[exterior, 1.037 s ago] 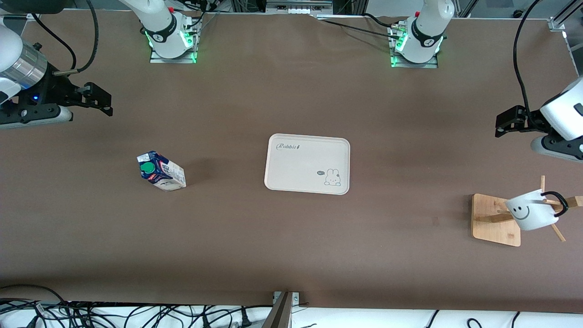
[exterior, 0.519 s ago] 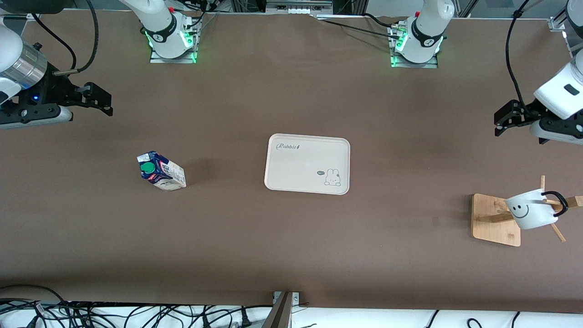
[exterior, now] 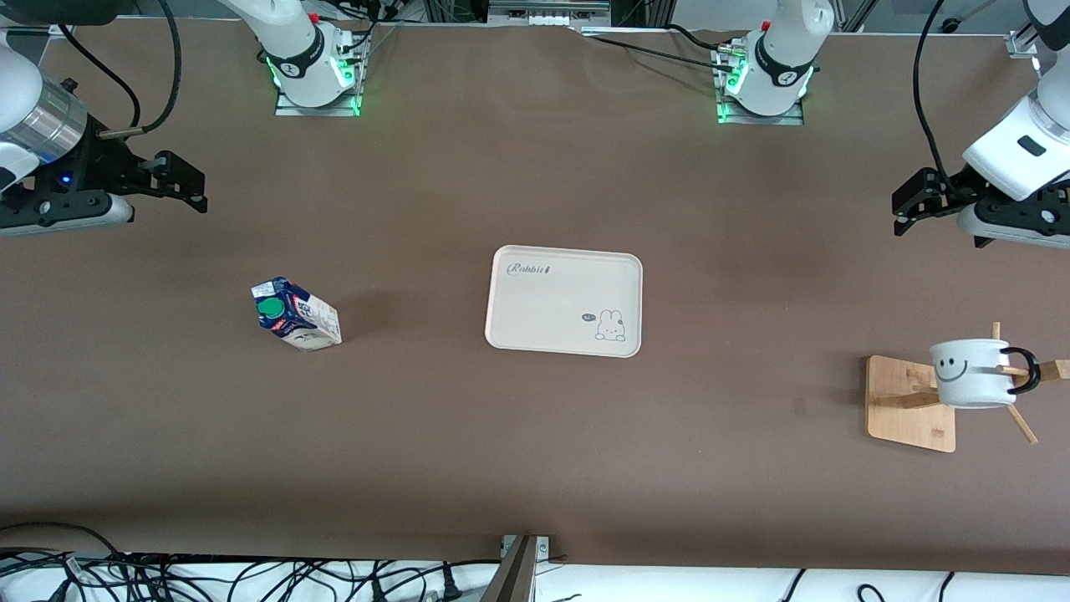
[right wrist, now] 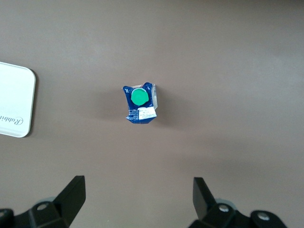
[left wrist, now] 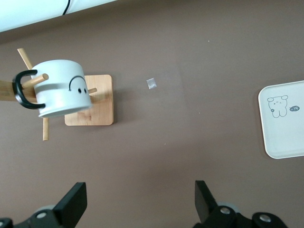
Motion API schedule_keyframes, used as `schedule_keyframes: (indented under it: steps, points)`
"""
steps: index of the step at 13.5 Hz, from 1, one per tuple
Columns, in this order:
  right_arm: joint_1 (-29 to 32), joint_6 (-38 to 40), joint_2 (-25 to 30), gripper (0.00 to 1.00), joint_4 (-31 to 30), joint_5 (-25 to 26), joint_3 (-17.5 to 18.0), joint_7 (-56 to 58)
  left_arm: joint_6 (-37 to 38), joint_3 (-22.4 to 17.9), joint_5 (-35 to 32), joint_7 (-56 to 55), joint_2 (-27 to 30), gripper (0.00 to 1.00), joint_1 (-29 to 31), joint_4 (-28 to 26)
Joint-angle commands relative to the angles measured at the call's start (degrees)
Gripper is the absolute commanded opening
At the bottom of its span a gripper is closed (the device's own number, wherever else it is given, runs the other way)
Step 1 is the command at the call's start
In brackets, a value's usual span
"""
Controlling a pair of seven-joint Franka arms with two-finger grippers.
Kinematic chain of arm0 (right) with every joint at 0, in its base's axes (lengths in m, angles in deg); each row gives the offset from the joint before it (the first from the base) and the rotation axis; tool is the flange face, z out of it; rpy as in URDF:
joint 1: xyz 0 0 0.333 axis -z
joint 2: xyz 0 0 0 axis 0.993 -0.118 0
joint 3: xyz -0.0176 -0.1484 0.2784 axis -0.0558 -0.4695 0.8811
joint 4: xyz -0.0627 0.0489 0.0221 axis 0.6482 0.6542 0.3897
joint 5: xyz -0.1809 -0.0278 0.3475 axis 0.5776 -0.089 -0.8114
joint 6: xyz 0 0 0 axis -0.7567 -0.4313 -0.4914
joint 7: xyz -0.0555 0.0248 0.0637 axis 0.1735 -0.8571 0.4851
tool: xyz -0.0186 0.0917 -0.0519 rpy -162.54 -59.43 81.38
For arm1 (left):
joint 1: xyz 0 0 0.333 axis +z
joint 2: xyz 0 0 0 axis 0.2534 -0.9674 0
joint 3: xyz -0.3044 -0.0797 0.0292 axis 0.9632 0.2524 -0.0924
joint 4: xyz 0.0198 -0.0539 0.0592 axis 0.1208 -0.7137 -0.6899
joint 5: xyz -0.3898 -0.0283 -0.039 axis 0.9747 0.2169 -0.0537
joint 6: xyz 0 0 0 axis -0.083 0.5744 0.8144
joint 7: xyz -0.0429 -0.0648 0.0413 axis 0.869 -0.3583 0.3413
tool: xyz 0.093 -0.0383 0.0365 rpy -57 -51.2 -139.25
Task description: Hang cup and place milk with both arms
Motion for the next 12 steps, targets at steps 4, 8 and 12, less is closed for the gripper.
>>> schedule_keyframes:
  steps: [4, 8, 12]
  points:
    - [0.06, 0.46, -0.14, 1.00, 0.98, 0.08, 0.24, -0.90, 5.97, 0.09, 1.49, -1.20, -0.01, 1.00, -0.34, 5.41]
    - [0.06, 0.72, -0.14, 1.00, 0.98, -0.01, 0.24, -0.90, 8.62, 0.26, 6.07, -0.94, -0.72, 1.00, -0.07, 6.74]
    - [0.06, 0.81, -0.14, 1.00, 0.98, -0.01, 0.16, -0.90, 8.71, 0.26, 6.25, -0.94, -0.80, 1.00, 0.45, 6.92]
